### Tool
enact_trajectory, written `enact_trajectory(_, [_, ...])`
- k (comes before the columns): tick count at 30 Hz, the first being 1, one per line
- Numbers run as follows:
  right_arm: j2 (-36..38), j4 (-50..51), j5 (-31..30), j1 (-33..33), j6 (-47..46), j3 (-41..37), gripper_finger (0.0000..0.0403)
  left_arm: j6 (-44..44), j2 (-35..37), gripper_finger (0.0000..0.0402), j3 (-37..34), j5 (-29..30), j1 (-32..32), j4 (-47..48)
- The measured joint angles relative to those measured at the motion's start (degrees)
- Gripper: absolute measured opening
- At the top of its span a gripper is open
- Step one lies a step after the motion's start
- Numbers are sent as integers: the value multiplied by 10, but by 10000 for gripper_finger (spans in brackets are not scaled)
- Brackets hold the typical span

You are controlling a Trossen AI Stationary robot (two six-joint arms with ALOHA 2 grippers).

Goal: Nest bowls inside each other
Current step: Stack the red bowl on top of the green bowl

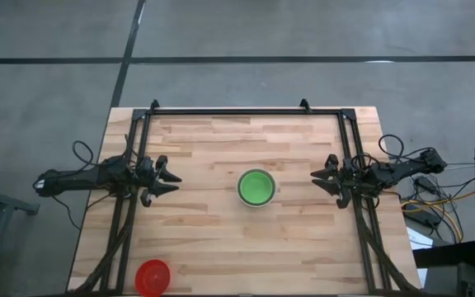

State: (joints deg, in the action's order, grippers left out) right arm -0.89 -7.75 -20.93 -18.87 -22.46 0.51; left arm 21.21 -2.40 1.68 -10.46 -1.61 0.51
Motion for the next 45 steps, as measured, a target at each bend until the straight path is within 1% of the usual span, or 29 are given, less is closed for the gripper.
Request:
enact_trajectory(7, [0,0,0,0,0,0,132,-3,0,145,0,0,0,0])
enact_trajectory(10, [0,0,0,0,0,0,132,11,0,145,0,-1,0,0])
enact_trajectory(13, [0,0,0,0,0,0,132,16,0,145,13,-1,0,21])
enact_trajectory(20, [0,0,0,0,0,0,132,-32,-2,145,131,23,0,189])
enact_trajectory(23, [0,0,0,0,0,0,132,-42,-2,145,182,43,0,227])
enact_trajectory(25, [0,0,0,0,0,0,132,-33,-2,145,208,53,0,250])
enact_trajectory(28, [0,0,0,0,0,0,132,50,-12,146,242,78,0,250])
enact_trajectory(29, [0,0,0,0,0,0,132,57,-16,148,252,80,0,257])
enact_trajectory(33, [0,0,0,0,0,0,132,54,-41,158,275,74,0,300])
enact_trajectory(40, [0,0,0,0,0,0,132,55,-85,161,307,83,0,310])
enact_trajectory(45, [0,0,0,0,0,0,132,74,-132,161,361,86,0,384])
